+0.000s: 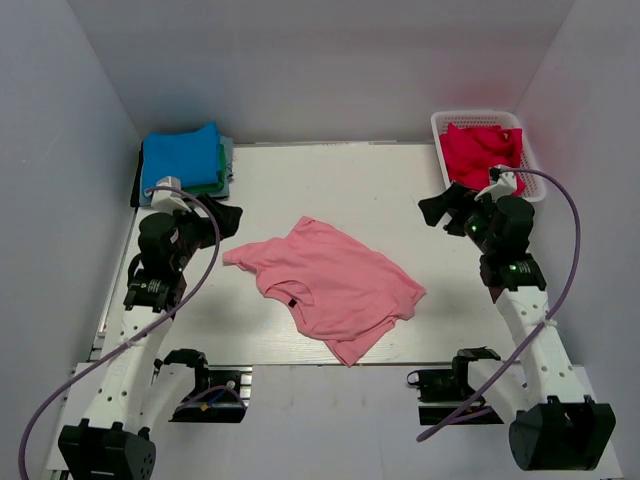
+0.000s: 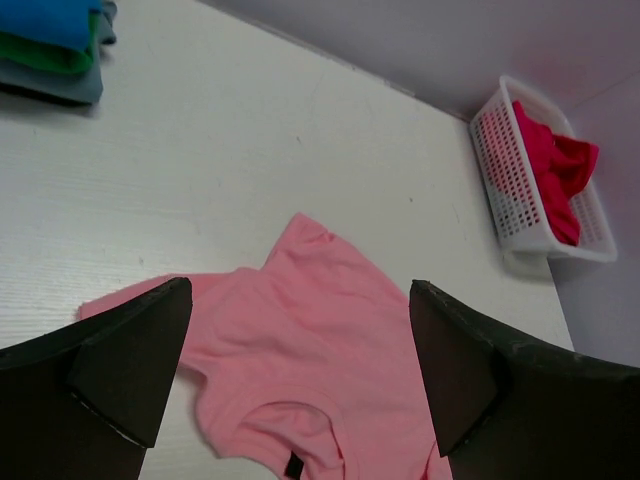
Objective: Fold and stack the t-shirts
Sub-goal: Flatten out the tshirt
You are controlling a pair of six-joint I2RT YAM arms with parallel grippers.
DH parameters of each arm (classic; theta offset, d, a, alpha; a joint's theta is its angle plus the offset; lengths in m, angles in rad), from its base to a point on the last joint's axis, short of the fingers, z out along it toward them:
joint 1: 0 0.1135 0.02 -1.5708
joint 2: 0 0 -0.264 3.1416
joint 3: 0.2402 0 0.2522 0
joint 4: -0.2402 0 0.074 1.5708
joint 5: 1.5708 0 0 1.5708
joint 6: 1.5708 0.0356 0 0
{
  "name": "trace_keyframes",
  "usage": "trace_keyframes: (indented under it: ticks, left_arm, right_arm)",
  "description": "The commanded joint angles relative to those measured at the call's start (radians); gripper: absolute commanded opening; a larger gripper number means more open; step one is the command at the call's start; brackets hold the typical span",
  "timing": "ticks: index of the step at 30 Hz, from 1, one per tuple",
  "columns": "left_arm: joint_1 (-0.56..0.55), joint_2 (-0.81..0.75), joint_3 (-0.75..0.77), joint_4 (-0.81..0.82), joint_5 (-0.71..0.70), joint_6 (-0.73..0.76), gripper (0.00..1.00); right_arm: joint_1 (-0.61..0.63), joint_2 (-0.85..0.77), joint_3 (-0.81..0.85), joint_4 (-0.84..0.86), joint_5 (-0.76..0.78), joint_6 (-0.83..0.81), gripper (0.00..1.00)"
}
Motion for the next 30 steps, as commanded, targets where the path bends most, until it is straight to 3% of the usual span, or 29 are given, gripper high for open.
trace_keyframes:
  ticks: [1,5,10,11,16,24,30]
  left_arm:
    - [-0.004,0.025,0.01,-0.024,0.094,0.013,1.0]
    - [-0.004,0.05,-0.029,-0.013,0.108,-0.013,1.0]
    - [-0.004,0.148,-0.05,-0.036,0.149,-0.038,1.0]
    - [-0.013,0.165,-0.05,-0.036,0.161,-0.038,1.0]
    - [-0.013,0.266,-0.069,-0.056,0.161,-0.047,1.0]
    - [-0.024,0.398,-0.081,-0.056,0.161,-0.047,0.98]
    - [-0.056,0.478,-0.132,-0.025,0.192,-0.038,0.9]
  right_arm:
    - [0.0,-0.059,0.008,0.038,0.029,0.028,0.9]
    - [0.0,-0.053,-0.015,0.019,0.085,0.103,0.9]
    - [0.007,-0.002,0.004,-0.056,0.037,-0.032,0.9]
    - [0.007,0.01,0.019,-0.137,0.025,-0.055,0.9]
    - [0.057,0.033,0.05,-0.242,0.155,-0.119,0.9]
    - [0.278,0.109,0.068,-0.221,0.143,-0.167,0.9]
    - [0.595,0.308,0.148,-0.226,0.207,-0.201,0.9]
